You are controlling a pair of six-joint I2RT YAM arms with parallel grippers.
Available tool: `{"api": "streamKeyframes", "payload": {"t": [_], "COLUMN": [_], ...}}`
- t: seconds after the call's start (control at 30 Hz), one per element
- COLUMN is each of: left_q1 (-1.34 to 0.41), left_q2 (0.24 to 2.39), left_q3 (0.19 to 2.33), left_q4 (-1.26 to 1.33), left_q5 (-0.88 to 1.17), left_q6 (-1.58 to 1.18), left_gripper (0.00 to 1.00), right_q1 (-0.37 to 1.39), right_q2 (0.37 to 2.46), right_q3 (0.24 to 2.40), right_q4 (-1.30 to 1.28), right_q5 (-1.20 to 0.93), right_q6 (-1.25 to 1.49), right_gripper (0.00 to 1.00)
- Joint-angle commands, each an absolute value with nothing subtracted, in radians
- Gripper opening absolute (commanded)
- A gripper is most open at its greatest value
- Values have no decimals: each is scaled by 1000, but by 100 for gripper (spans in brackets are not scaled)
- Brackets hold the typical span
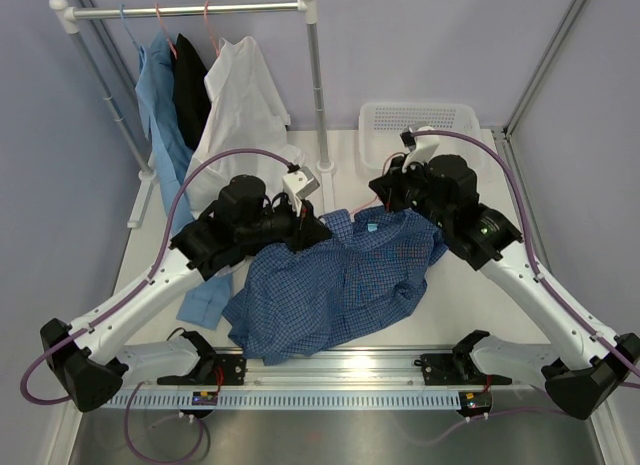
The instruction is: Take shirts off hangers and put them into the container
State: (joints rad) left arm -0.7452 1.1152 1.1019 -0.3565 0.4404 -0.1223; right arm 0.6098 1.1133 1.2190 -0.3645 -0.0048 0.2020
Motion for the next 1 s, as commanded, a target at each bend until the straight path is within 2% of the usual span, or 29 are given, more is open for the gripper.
{"api": "streamKeyframes", "payload": {"t": [0.0,0.03,0.07,0.13,0.17,0.3,0.47,0.7,0.9,0.97], "left_q1": [-749,-749,-749,-750,-749,-750,-765,-989,-1112,-1123], "left_q2": [1104,1103,1101,1098,1097,1091,1135,1259,1403,1457], "left_q3": [1098,1101,1103,1109,1120,1160,1230,1376,1462,1483], "left_q4": [-288,-290,-290,-290,-290,-291,-298,-362,-379,-379], "left_q5": [426,428,428,422,414,376,309,-312,-631,-672], "left_q6": [-138,-140,-141,-143,-143,-135,-170,-294,-368,-370], "left_gripper": [19,25,40,52,63,80,82,77,73,72], "right_q1": [615,614,614,614,614,615,614,617,621,623], "right_q2": [1085,1078,1068,1055,1043,1009,980,1012,1034,1032], "right_q3": [1220,1215,1212,1200,1195,1157,1121,1114,1120,1118], "right_q4": [-324,-325,-325,-316,-310,-272,-207,-169,-161,-160], "right_q5": [127,143,165,189,205,265,334,462,489,491], "right_q6": [175,169,164,150,144,100,80,89,94,97], "right_gripper": [0,0,0,0,0,0,0,0,0,0]}}
